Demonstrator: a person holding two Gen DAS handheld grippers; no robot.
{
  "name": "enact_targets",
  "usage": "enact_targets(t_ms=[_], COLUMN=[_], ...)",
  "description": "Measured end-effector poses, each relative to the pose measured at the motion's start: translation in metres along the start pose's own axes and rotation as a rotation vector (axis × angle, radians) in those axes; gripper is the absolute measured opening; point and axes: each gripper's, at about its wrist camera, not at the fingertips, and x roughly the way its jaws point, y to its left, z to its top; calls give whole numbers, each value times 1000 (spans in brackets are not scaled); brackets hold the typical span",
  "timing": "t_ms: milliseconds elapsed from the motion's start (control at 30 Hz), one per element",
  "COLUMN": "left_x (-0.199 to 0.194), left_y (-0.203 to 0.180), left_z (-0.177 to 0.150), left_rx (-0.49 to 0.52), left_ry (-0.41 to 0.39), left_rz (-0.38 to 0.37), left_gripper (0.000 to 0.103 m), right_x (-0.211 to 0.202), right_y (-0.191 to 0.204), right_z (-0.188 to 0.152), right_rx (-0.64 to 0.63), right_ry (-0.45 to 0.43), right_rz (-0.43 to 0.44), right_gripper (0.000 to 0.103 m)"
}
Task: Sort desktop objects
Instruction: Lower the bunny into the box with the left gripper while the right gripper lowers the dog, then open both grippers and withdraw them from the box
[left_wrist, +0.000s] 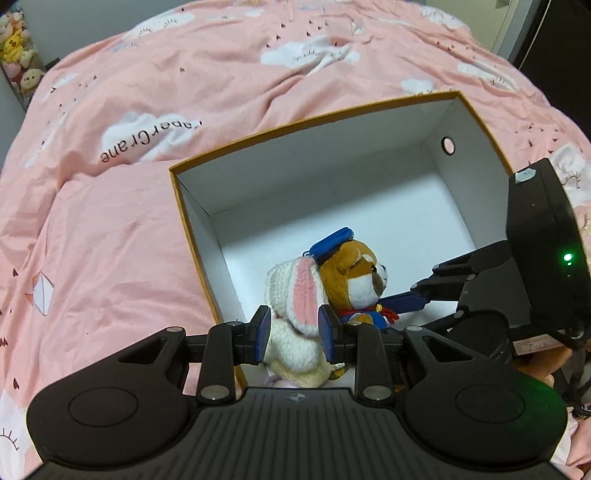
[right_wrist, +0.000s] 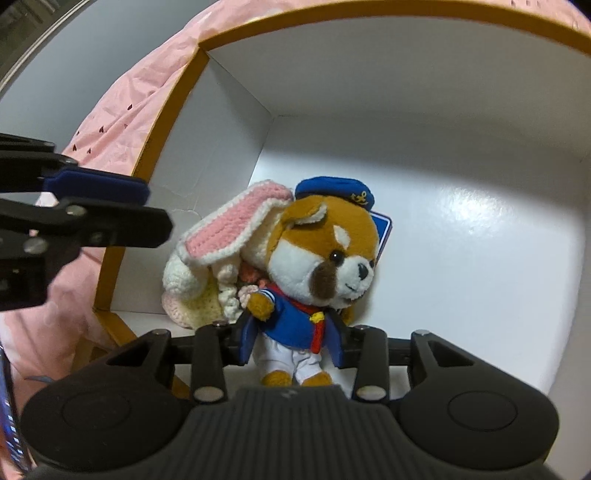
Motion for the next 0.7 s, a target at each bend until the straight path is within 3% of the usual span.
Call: enact_targets(t_ms=[267,500,567,700], left_x=[-34,-64,-69,-78], left_y=[2,-8,-12,-15], left_z=[-15,-37,-45,-60], left_rx=[-34,-32,-24,-30], left_ry=[-113,-233,-251,-240], left_rz=[11,48,57,16], left_gripper=[34,36,36,36], right_x=[-26,-79,-91,-109], right_y=[13,25,26,32], right_z=[-5,-33,-42,-60], right_rx=[-109,-228,-232,-230], right_ry=[-131,-319,-361,-457], right_rz=[-77,-114,-112,-94], right_gripper=[62,68,76,79])
